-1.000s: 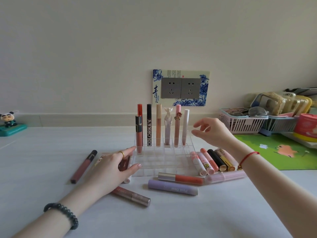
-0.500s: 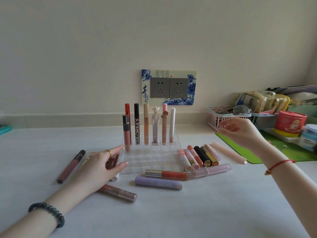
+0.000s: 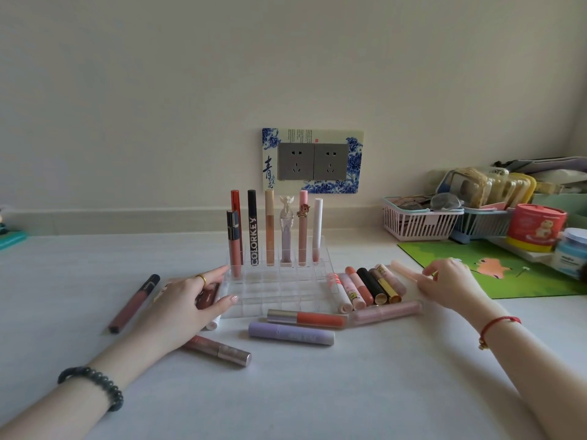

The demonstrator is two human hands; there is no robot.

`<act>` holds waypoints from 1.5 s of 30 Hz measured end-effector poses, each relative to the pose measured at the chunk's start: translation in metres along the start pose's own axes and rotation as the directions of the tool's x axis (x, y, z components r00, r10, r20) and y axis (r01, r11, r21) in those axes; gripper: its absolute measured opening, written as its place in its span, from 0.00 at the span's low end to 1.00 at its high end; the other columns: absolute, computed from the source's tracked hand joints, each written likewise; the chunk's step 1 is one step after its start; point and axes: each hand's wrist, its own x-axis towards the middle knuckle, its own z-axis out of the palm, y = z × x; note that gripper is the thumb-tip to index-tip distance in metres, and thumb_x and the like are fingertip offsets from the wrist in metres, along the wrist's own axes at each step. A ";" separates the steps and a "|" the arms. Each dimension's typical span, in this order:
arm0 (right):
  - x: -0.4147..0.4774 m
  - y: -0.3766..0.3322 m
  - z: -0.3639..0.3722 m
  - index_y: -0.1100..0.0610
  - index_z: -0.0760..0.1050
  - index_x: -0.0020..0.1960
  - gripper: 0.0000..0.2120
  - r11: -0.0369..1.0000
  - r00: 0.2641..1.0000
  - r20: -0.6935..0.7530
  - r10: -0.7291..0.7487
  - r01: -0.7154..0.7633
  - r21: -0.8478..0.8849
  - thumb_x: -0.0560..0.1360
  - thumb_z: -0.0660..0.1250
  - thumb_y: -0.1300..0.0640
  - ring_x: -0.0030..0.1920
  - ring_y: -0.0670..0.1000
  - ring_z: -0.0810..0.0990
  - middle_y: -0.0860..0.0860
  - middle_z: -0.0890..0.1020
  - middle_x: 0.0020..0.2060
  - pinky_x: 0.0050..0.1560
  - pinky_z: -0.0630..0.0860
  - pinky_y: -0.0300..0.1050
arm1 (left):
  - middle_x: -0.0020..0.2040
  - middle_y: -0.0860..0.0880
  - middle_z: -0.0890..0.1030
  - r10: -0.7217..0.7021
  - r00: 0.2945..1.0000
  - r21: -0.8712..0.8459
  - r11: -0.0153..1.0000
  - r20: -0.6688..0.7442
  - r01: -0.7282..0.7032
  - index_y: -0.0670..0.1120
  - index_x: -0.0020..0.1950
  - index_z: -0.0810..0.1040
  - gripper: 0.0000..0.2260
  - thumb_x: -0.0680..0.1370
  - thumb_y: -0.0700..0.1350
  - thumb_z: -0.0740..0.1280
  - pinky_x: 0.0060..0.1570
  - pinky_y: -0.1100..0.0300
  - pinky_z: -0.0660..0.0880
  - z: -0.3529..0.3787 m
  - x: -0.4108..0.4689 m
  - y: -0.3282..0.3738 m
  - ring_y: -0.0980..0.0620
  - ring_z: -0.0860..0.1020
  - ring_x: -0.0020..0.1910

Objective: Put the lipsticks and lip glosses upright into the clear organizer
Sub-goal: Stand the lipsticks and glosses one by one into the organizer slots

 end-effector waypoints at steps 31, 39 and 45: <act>-0.069 -0.151 -0.031 0.63 0.74 0.48 0.09 0.277 0.768 0.044 -0.638 0.176 0.944 0.71 0.64 0.59 0.40 0.53 0.80 0.53 0.81 0.37 0.45 0.80 0.44 | 0.63 0.59 0.72 0.012 0.993 -0.010 1.000 0.116 -0.011 0.60 0.70 0.62 0.26 0.73 0.59 0.63 0.57 0.58 0.73 -0.004 0.001 -0.005 0.67 0.80 0.32; -0.066 -0.178 -0.019 0.60 0.74 0.46 0.09 0.270 0.694 0.175 -0.699 0.029 0.963 0.69 0.65 0.56 0.41 0.49 0.79 0.50 0.80 0.37 0.44 0.80 0.41 | 0.52 0.61 0.75 -0.003 0.994 -0.003 1.000 0.108 0.003 0.57 0.68 0.65 0.24 0.74 0.59 0.62 0.53 0.61 0.74 -0.004 0.000 -0.005 0.67 0.80 0.33; -0.064 -0.178 -0.033 0.57 0.76 0.49 0.05 0.584 0.706 0.218 -0.674 0.328 0.742 0.73 0.65 0.59 0.37 0.45 0.81 0.51 0.81 0.39 0.41 0.79 0.38 | 0.48 0.60 0.78 0.108 0.980 -0.035 0.993 -0.168 -0.116 0.55 0.58 0.74 0.20 0.70 0.63 0.62 0.48 0.64 0.73 -0.005 0.006 -0.007 0.63 0.77 0.48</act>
